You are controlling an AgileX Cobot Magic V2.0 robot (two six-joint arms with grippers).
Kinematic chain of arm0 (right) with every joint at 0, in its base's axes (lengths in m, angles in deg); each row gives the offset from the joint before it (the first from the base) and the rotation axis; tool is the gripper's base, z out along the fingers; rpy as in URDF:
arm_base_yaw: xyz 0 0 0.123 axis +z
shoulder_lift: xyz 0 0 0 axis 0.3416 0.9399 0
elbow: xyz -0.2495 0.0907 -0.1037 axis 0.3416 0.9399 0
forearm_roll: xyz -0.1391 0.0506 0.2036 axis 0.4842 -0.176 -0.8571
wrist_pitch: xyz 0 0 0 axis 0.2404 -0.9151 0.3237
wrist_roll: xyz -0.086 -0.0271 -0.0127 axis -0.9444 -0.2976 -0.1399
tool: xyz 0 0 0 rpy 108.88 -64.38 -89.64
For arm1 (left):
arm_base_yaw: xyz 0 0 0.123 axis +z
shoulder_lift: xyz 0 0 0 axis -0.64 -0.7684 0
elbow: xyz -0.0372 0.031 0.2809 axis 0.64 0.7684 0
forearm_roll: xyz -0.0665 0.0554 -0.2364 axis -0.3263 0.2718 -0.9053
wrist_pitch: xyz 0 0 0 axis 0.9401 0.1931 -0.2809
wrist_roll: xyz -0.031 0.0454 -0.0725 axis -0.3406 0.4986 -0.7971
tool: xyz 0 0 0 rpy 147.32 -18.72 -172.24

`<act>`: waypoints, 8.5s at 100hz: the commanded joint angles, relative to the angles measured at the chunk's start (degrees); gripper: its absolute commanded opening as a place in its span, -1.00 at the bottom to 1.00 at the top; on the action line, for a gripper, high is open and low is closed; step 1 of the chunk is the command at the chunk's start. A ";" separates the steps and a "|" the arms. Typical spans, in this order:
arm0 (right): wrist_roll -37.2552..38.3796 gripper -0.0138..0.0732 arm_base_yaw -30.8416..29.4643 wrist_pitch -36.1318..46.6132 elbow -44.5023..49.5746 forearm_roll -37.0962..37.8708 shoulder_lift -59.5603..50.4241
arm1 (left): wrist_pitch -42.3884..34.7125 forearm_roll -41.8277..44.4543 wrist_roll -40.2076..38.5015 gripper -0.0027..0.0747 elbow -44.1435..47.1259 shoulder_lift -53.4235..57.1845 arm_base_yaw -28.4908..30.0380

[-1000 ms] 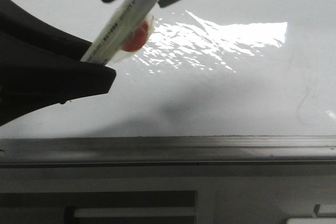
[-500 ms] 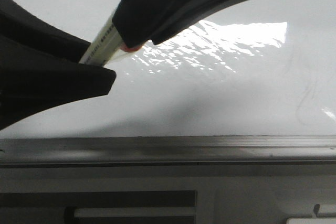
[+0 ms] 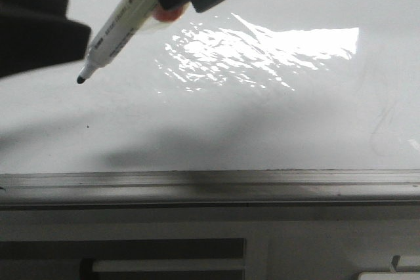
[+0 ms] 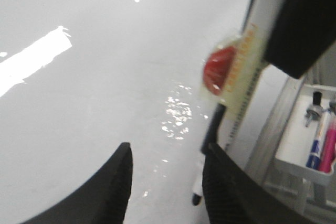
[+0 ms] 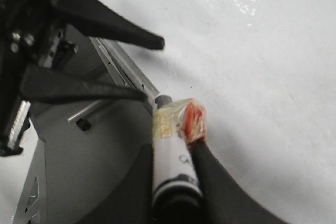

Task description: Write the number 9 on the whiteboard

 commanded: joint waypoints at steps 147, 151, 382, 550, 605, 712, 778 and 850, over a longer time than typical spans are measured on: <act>6.83 -0.80 -15.55 -10.70 -16.42 7.26 4.27 | 4.75 -10.89 -0.57 -0.17 -1.82 18.23 4.89; 7.04 -0.80 -15.55 -11.62 -16.42 7.26 4.31 | 4.75 -10.89 -0.57 -0.17 -1.82 18.23 4.89; 9.50 -0.09 -2.19 -16.50 -13.22 -7.50 3.75 | -11.63 -5.80 -3.08 -0.98 -1.82 -11.81 -7.35; 9.50 0.19 -2.19 -17.14 -13.22 -7.50 3.75 | -3.04 -56.74 -4.87 -0.41 -4.16 -18.26 -7.35; 8.89 -0.56 -2.19 -15.88 -12.84 -2.62 1.00 | 1.41 -55.51 -4.25 -0.09 -4.16 -8.70 -7.35; 8.86 -0.83 -2.19 20.48 39.46 8.36 -54.10 | -1.80 -42.28 -4.15 -0.98 16.31 31.35 -7.35; 8.86 -0.83 -2.19 20.49 39.46 8.50 -54.10 | -1.80 -42.14 -4.15 -0.98 16.31 31.35 -7.35; 8.86 -0.83 -2.19 20.39 39.46 8.50 -54.10 | 10.83 -19.58 -4.61 -0.98 18.74 44.57 36.19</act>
